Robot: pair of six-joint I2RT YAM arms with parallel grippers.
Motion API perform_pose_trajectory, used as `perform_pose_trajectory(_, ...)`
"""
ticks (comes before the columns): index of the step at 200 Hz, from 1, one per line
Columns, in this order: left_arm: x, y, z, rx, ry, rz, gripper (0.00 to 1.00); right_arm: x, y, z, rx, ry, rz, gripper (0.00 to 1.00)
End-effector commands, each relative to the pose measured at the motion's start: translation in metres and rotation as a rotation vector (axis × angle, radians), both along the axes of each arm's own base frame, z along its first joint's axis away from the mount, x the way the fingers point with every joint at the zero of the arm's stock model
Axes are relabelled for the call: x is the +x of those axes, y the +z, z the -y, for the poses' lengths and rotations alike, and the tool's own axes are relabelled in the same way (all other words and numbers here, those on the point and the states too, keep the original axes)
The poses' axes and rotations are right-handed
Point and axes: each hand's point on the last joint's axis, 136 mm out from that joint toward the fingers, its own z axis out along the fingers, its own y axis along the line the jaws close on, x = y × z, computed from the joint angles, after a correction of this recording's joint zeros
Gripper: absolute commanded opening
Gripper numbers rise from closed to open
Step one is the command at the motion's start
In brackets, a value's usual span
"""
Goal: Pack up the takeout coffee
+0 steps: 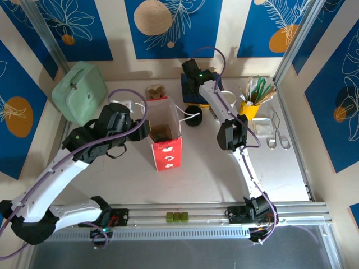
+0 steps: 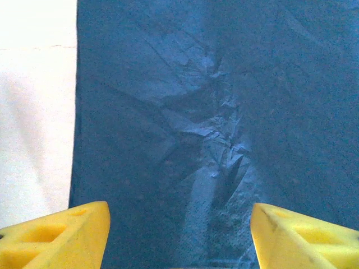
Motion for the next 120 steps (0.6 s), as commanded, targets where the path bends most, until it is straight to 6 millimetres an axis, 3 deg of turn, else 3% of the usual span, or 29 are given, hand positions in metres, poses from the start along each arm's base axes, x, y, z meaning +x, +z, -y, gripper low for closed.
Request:
perform_pose_trajectory(1, 0.003, 0.013, 0.007, -0.007, -0.06, 0.056, 0.57, 0.01, 0.005, 0.002, 0.037, -0.012, 0.028, 0.68)
perform_pose_trajectory(120, 0.006, 0.012, 0.027, -0.065, -0.13, 0.079, 0.57, 0.019, -0.026, 0.007, 0.09, -0.06, -0.006, 0.75)
